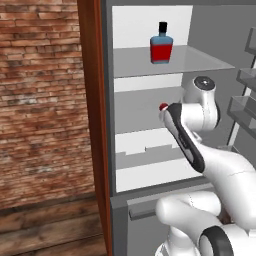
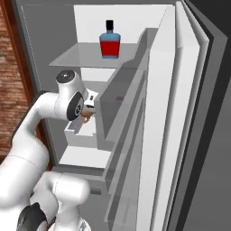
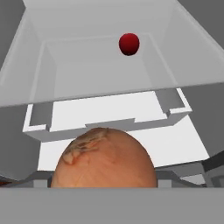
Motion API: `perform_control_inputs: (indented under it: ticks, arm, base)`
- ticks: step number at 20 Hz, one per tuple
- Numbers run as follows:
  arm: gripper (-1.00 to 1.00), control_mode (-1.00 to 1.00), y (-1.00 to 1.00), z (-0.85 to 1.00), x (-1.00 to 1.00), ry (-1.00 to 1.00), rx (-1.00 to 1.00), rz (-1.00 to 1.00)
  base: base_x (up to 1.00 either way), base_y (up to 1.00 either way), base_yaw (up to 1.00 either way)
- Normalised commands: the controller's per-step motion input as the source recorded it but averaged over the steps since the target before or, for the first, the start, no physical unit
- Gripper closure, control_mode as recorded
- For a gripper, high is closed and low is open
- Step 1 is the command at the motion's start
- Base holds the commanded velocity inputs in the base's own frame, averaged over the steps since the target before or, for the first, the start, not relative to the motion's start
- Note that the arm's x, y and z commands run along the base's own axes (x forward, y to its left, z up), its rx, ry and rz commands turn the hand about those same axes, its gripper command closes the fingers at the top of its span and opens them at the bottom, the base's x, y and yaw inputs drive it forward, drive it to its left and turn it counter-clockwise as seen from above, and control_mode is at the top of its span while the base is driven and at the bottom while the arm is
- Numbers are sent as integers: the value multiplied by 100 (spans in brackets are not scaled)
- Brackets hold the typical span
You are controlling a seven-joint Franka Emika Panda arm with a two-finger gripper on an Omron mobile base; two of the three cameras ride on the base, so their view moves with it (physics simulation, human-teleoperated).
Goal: Place the liquor on the top shelf of the fridge to keep it out of children's reach, and place the onion and apple on lower shelves for easy access.
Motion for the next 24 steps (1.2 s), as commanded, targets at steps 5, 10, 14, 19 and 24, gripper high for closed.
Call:
perform_control_inputs:
  ticks: [5, 10, 14, 19, 24]
  arm:
    - [100, -100, 0, -10, 52, 0, 0, 0]
    - [100, -100, -3, -34, 40, 0, 0, 0]
    - [100, -100, -6, -49, 29, -4, 0, 0]
    - [100, -100, -6, -41, 31, -4, 0, 0]
    - [100, -100, -6, -19, 38, -3, 0, 0]
  base:
    - [0, 0, 0]
    - [0, 0, 0]
    - [0, 0, 0]
    - [0, 0, 0]
    - [0, 0, 0]
